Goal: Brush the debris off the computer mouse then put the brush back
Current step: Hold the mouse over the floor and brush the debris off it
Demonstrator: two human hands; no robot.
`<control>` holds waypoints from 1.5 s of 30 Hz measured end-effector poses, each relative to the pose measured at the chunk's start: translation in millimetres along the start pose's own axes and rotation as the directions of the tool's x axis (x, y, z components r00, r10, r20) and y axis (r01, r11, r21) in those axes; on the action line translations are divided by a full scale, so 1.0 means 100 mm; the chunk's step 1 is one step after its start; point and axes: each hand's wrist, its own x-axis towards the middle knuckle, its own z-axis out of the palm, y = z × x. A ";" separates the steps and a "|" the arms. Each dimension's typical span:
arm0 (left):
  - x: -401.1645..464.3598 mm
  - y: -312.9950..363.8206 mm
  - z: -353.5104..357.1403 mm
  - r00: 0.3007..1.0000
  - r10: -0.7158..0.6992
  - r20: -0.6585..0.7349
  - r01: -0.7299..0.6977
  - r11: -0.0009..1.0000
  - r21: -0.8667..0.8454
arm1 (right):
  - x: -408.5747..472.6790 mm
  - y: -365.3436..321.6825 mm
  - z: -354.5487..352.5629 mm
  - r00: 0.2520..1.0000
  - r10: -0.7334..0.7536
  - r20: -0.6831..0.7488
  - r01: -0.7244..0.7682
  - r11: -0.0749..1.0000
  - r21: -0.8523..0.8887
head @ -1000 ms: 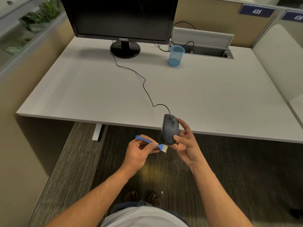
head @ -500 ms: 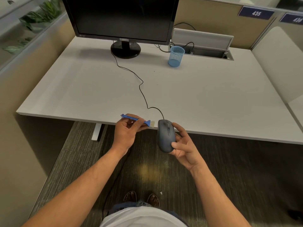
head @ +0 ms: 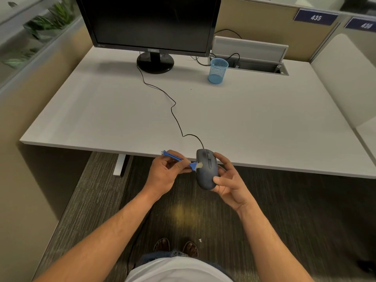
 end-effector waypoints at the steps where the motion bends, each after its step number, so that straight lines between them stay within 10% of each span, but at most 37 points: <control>1: -0.03 -0.01 0.00 1.000 0.006 0.016 -0.006 1.000 0.018 | 0.00 0.00 0.00 1.000 0.001 -0.004 -0.001 1.000 -0.009; 26: 0.11 0.08 -0.13 0.984 0.180 -0.010 -0.168 0.934 0.317 | -0.06 0.08 0.08 0.999 0.044 -0.032 -0.047 0.994 -0.094; 33: 0.17 0.15 -0.11 0.927 0.305 0.217 -0.373 0.696 0.614 | -0.07 0.08 0.10 0.999 0.033 -0.041 -0.038 0.989 -0.143; 45: -0.23 0.07 -0.02 0.789 0.263 0.555 -0.596 0.546 0.589 | -0.06 0.09 0.00 0.992 -0.001 -0.124 -0.021 0.984 -0.178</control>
